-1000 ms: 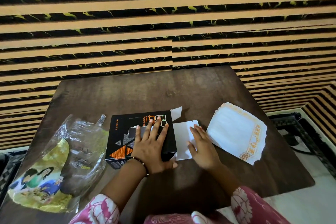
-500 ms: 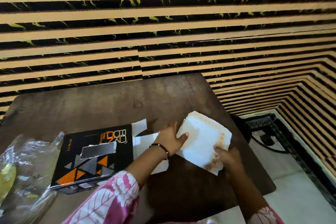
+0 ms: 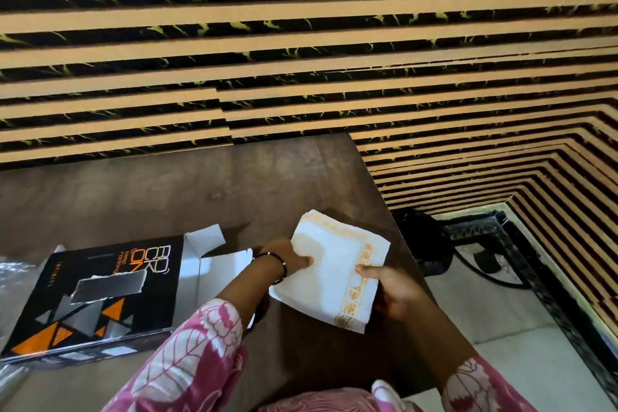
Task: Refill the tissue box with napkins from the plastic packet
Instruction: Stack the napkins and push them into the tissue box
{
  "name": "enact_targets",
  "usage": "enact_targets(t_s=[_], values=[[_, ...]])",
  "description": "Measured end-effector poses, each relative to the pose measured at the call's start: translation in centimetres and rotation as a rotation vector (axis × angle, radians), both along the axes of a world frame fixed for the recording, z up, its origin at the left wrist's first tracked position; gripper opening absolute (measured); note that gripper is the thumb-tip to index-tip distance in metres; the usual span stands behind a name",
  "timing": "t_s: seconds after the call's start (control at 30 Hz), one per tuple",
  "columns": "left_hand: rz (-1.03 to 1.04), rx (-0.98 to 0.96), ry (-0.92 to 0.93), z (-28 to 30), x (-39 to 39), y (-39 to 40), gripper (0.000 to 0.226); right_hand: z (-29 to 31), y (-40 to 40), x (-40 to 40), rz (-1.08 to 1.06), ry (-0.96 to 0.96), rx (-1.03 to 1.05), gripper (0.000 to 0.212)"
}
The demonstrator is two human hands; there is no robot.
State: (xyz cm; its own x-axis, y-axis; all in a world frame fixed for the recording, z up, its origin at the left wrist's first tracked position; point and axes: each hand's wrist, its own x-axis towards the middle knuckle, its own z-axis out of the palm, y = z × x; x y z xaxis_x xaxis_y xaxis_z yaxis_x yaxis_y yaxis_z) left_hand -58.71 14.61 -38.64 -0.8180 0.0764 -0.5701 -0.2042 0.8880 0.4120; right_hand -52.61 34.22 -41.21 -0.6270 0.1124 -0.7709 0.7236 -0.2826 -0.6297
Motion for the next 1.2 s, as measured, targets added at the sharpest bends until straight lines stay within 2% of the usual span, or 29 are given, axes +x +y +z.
enact_targets(t_s=[0.1,0.2,0.27,0.4,0.53,0.63,0.7,0.8,0.87,0.97,1.1,1.2], values=[[0.051,0.105,-0.013,0.0,0.0,0.1,0.068,0.7,1.1,-0.3,0.060,0.009,-0.053,0.028],[0.218,0.456,-0.042,1.0,0.6,0.4,0.056,0.9,2.6,-0.1,0.102,0.053,-0.142,0.038],[0.236,0.678,-0.075,2.1,1.2,0.4,0.057,1.2,3.5,0.0,0.094,0.153,-0.219,0.043],[0.166,0.923,-0.063,4.3,2.0,0.2,0.063,1.9,4.5,-0.3,0.115,0.349,-0.341,0.076],[0.135,0.971,-0.015,6.1,2.7,0.1,0.056,2.0,4.0,-0.4,0.147,0.365,-0.490,0.074],[0.143,0.883,0.059,6.7,2.9,0.0,0.045,2.0,3.4,-0.4,0.200,0.343,-0.512,0.061],[0.169,0.762,0.179,6.6,3.2,0.0,0.037,2.1,3.0,-0.5,0.206,0.317,-0.505,0.063],[0.223,0.725,0.331,6.2,3.8,0.0,0.047,2.5,2.6,-0.6,0.185,0.354,-0.472,0.064],[0.308,0.924,0.238,5.5,4.1,-0.5,0.061,3.1,2.6,-0.7,0.186,0.388,-0.482,0.054],[0.303,1.215,-0.012,4.5,4.7,-1.3,0.072,3.9,2.7,-1.0,0.240,0.403,-0.504,0.061],[0.329,1.292,-0.047,3.7,4.9,-2.2,0.096,5.0,2.7,-1.0,0.332,0.432,-0.508,0.061],[0.345,1.313,-0.086,4.1,5.0,-2.7,0.098,5.9,2.9,-1.1,0.353,0.444,-0.540,0.057]])
